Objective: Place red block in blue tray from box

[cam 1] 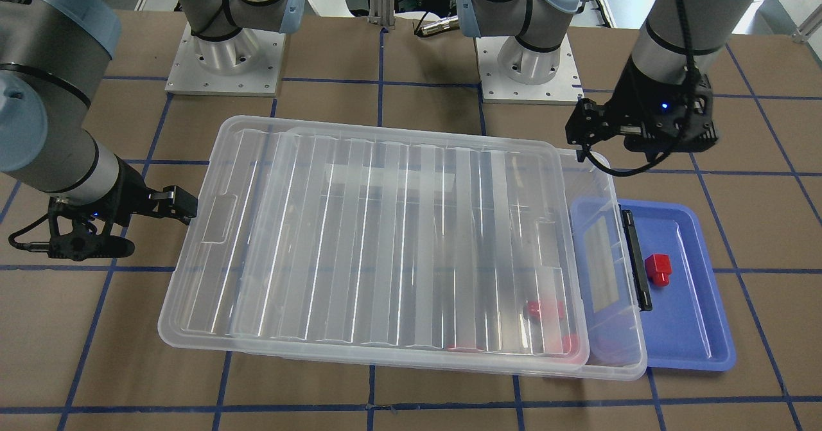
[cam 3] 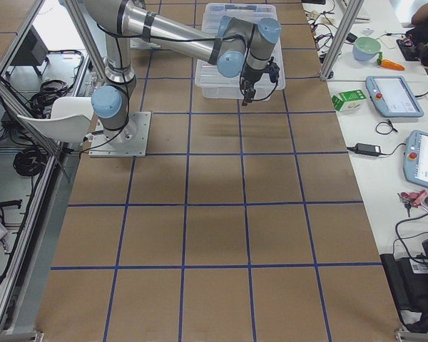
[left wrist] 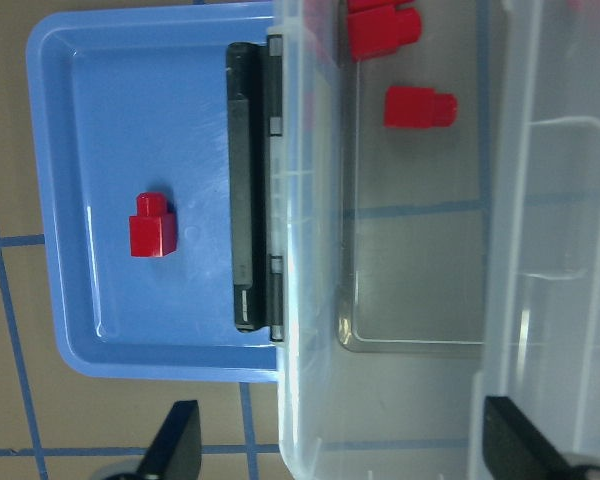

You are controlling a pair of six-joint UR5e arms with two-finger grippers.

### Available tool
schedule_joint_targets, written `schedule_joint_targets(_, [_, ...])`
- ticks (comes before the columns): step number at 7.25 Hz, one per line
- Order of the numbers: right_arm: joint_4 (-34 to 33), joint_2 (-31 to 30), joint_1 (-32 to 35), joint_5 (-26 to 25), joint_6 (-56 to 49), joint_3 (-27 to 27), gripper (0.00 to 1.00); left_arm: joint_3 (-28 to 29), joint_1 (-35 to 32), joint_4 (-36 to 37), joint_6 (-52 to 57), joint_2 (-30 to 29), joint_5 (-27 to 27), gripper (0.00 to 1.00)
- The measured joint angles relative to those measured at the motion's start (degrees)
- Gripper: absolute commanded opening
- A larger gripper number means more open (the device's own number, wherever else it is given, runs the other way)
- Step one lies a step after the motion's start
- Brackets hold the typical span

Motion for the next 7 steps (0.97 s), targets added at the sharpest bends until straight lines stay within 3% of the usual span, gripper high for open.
schedule_joint_targets(3, [-0.76, 0.19, 2.38, 0.64, 3.58, 0.04, 1.00, -0.59, -4.53, -0.09, -5.11, 2.51, -0.01, 1.00])
schedule_joint_targets(5, [-1.52, 0.34, 3.76, 1.04, 5.47, 0.05, 1.00, 0.50, -1.15, -0.39, -5.50, 3.62, -5.45, 1.00])
schedule_joint_targets(7, [-1.68, 0.38, 4.33, 1.10, 6.43, 0.07, 1.00, 0.79, 2.21, -1.85, -5.29, 4.30, -7.36, 1.00])
